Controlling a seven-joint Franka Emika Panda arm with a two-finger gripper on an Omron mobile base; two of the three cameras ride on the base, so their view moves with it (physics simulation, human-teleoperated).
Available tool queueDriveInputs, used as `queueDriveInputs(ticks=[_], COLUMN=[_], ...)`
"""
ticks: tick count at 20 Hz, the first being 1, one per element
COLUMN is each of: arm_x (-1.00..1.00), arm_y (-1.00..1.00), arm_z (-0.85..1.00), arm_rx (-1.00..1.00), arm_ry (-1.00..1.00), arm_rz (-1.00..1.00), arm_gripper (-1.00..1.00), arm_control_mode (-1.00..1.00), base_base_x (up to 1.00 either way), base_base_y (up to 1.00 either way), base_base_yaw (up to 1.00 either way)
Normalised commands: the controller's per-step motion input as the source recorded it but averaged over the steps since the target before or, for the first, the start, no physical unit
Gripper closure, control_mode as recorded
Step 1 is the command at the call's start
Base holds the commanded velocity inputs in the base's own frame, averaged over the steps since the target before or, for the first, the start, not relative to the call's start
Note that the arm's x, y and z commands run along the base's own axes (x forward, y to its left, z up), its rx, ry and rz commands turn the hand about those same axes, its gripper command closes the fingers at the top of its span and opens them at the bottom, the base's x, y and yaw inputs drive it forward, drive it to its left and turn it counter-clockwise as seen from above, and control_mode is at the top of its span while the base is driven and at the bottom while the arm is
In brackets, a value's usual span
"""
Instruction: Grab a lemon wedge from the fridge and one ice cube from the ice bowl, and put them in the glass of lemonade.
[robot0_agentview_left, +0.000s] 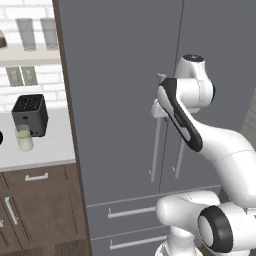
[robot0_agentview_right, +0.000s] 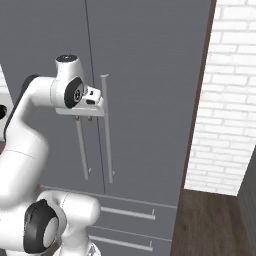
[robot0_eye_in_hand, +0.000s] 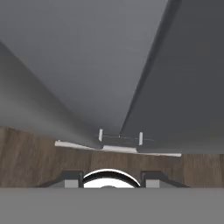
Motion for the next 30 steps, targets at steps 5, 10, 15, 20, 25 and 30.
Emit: queueDriveInputs(ticks=[5, 10, 15, 20, 25, 30], arm_x=[-0.45, -0.63, -0.61, -0.32, -0.13, -0.16], arm_y=[-0.12, -0.08, -0.29, -0.02, 0.0, 0.07], arm_z=[-0.01, -0.26, -0.23, -0.14, -0.23, -0.03], arm_rx=[0.01, 0.0, 0.1, 0.03, 0.02, 0.0], arm_ry=[0.03, 0.09, -0.04, -0.04, -0.06, -0.04], arm_rz=[-0.02, -0.2, -0.17, -0.01, 0.0, 0.0], arm_gripper=[-1.0, -1.0, -1.0, -1.0, -1.0, -1.0], arm_control_mode=[-1.0, -1.0, -1.0, -1.0, -1.0, -1.0], base_base_x=[0.0, 0.0, 0.0, 0.0, 0.0, 0.0], base_base_y=[0.0, 0.0, 0.0, 0.0, 0.0, 0.0], base_base_yaw=[0.0, 0.0, 0.0, 0.0, 0.0, 0.0])
